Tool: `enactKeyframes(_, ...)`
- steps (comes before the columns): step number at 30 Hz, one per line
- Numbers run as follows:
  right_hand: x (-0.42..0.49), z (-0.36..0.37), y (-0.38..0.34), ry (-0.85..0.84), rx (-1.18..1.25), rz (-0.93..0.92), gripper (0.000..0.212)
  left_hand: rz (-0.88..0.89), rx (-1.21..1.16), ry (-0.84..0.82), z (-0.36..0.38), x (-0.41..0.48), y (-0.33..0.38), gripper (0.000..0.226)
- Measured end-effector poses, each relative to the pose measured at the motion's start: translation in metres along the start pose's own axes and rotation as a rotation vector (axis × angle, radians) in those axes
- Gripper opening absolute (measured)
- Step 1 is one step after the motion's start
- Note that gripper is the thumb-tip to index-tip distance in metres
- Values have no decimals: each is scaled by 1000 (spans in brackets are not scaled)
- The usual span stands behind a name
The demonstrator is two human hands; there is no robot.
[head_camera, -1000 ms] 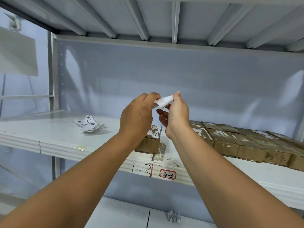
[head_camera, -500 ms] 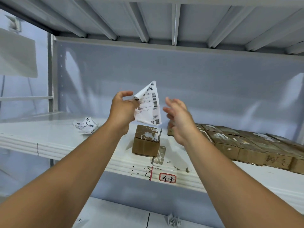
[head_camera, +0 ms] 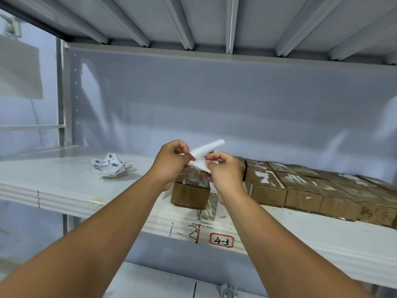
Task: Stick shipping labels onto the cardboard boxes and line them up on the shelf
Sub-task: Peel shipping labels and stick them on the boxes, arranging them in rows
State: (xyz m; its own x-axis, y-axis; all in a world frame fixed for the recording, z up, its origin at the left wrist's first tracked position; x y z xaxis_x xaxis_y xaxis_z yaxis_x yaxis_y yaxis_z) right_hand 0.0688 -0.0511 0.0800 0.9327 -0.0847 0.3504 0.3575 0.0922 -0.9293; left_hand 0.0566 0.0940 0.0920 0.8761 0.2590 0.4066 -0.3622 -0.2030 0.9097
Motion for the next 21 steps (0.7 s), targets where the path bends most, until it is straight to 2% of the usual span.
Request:
enactKeyframes(3, 7, 6, 15, -38, -2, 32, 30, -63, -73, 63, -2, 10, -19, 30)
enactKeyframes(8, 10, 9, 27, -162, -152, -21, 20, -182, -167, 128, -9, 24, -51, 31)
enactKeyframes(15, 9, 4, 46, -213, -27, 10, 16, -28, 65, 111, -8, 26, -51, 32)
enactKeyframes(21, 9, 7, 46, -225, -125, -101, 19, 100, 303, 120, -5, 21, -37, 35)
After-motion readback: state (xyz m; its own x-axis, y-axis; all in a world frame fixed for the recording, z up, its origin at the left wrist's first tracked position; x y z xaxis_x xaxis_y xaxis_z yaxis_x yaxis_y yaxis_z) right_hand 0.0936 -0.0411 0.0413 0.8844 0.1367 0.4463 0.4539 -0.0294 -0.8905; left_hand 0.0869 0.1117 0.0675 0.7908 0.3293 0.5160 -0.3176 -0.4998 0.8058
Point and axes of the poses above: each hand's wrist, its own x-axis towards the middle knuckle, its own z-axis out of the palm, y = z × x, the point moved 7 cm from there along x, towards the middle knuckle, and after that the axes turned 6 degrees about x, right-handed, at the moved point
